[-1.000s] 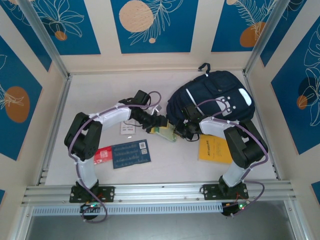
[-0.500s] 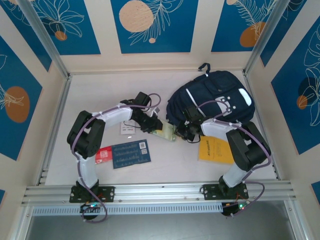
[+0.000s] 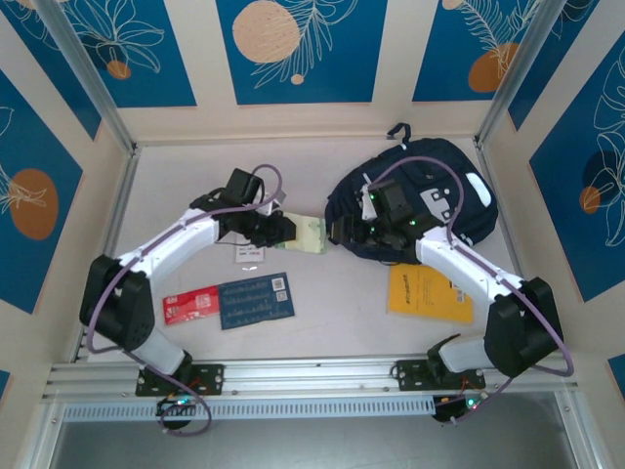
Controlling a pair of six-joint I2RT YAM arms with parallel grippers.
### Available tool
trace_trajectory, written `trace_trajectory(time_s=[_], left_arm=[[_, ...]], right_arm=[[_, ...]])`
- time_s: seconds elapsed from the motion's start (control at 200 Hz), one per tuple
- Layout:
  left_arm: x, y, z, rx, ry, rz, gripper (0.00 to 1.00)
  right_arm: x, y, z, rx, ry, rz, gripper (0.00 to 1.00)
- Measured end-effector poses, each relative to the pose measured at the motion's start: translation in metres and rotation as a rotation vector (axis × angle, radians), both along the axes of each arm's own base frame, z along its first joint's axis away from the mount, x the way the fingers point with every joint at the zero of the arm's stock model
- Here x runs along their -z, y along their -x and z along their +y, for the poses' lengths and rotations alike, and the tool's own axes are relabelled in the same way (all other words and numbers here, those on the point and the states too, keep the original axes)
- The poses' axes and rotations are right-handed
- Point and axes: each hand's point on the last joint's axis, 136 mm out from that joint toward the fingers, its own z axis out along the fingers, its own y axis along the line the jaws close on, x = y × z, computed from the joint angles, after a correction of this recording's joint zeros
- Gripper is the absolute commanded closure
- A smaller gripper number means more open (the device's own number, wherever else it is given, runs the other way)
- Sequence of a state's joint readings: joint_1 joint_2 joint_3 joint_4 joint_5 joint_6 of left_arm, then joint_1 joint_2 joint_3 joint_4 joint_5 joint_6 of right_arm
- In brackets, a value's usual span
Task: Pack the student bag
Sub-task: Open the student bag at the center of the table.
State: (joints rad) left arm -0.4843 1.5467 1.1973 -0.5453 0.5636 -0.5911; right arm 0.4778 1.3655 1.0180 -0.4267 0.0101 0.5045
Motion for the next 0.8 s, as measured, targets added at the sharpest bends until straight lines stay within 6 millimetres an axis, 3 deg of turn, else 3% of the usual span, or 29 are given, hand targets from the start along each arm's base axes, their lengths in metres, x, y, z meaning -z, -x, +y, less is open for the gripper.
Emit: trace_trajectory(time_s=[0.14,0.25,0.38,0.555,0.695,0.8], left_arm=[[-0.01,-0.001,0.016,-0.04,-0.055,-0.061,1.0],[-0.012,-0.002,0.024,-0.055,-0.089,-0.09,1.0],[-0.011,-0.005,0.03,-0.063,-0.115,-0.105,1.0],[-0.001,-0.003,0.035,-0.072,-0.124,-0.087,1.0],[0.007,0.001,0.036,-0.069,-0.127,-0.067,1.0],[0.005,-0.001,0.035,-0.068,-0.114,-0.072,1.0]], right_arm=[[-0.021,-0.032,-0.023,0.031,0.191,-0.116,0.16],[-0.016,-0.059,-0.046,0.084,0.357,-0.137,0.05],[0.012,-0.082,-0.071,0.118,0.538,-0.095,0.03],[0.048,-0.097,-0.096,0.121,0.7,-0.015,0.02],[0.063,-0.106,-0.11,0.119,0.767,0.022,0.04],[0.071,-0.107,-0.113,0.099,0.797,0.035,0.1]])
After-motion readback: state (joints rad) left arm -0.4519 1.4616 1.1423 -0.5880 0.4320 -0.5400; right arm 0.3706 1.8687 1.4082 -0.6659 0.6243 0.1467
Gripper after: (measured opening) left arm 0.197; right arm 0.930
